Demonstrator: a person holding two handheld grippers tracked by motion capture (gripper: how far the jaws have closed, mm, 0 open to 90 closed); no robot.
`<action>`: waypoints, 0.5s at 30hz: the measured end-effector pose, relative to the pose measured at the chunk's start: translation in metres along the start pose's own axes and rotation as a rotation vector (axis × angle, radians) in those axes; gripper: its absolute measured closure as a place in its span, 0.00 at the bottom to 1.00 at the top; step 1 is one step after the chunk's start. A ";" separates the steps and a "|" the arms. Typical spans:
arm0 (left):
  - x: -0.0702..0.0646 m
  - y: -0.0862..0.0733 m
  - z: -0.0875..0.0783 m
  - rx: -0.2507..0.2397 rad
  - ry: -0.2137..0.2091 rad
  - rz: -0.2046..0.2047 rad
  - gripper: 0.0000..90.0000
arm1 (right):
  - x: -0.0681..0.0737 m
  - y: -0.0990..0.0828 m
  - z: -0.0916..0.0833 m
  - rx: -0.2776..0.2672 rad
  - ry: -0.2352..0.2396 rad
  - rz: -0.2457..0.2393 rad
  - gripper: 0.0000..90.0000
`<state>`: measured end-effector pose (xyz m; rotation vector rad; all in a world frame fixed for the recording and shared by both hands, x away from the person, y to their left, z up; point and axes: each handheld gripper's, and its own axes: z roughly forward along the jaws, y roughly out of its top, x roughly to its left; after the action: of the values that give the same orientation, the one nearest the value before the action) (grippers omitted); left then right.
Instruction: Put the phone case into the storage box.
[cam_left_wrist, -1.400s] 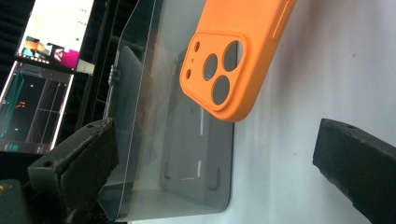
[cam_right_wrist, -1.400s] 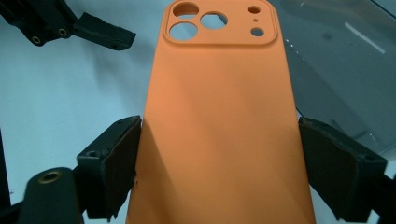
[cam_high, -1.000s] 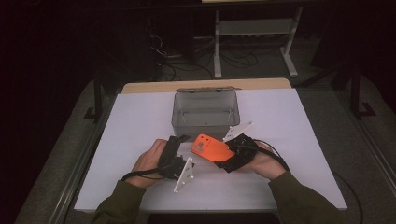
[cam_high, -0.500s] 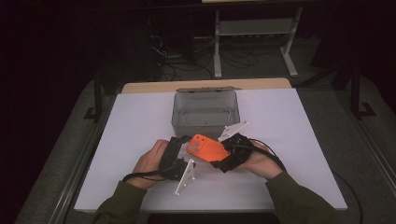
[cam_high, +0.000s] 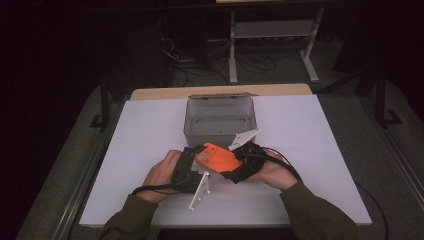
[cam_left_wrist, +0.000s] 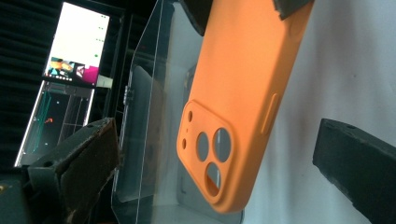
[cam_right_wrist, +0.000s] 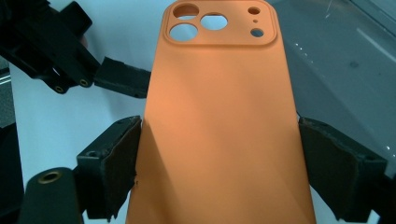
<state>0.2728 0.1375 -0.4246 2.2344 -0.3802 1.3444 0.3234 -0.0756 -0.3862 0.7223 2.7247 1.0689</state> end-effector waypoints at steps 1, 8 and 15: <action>-0.001 0.000 0.000 0.000 0.001 0.004 0.00 | 0.000 0.000 0.000 -0.002 0.000 -0.003 0.17; -0.004 0.003 0.002 0.001 0.009 0.029 0.04 | -0.001 0.000 0.000 -0.001 0.004 0.002 0.17; -0.005 0.004 0.003 -0.006 0.027 0.033 0.09 | 0.000 0.002 0.000 -0.006 0.004 0.001 0.17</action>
<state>0.2709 0.1326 -0.4287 2.2118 -0.4135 1.3866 0.3239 -0.0748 -0.3849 0.7214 2.7241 1.0793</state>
